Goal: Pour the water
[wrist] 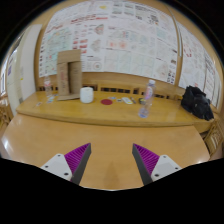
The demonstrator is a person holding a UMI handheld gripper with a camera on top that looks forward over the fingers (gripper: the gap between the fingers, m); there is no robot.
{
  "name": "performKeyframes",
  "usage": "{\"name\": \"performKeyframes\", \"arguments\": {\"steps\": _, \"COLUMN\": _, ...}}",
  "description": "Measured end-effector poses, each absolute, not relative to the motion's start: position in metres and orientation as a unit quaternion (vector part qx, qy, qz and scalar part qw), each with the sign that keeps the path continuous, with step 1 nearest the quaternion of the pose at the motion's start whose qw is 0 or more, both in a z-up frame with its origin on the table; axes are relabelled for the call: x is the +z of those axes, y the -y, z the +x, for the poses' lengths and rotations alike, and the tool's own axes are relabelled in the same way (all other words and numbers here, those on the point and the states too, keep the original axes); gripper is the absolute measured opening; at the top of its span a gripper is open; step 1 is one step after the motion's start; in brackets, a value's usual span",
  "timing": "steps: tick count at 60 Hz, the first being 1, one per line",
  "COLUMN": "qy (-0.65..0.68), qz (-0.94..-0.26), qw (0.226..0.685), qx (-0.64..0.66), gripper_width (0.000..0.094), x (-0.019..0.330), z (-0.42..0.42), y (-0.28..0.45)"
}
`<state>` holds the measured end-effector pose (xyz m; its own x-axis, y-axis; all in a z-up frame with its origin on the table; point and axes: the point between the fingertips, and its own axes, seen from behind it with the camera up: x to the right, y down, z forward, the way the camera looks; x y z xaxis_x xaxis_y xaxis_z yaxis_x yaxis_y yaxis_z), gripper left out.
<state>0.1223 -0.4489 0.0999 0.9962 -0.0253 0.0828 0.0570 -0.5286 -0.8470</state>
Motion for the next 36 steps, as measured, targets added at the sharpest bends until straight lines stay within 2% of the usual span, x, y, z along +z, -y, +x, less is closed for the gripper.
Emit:
{"name": "performKeyframes", "arguments": {"steps": 19, "qy": -0.017, "qz": -0.827, "qw": 0.560, "qx": -0.056, "gripper_width": 0.0846, "x": 0.105, "z": 0.282, "y": 0.239}}
{"name": "performKeyframes", "arguments": {"steps": 30, "qy": -0.031, "qz": -0.811, "qw": 0.582, "qx": -0.058, "gripper_width": 0.0844, "x": 0.104, "z": 0.327, "y": 0.143}}
{"name": "performKeyframes", "arguments": {"steps": 36, "qy": -0.027, "qz": -0.804, "qw": 0.591, "qx": -0.055, "gripper_width": 0.0806, "x": 0.099, "z": 0.338, "y": 0.110}}
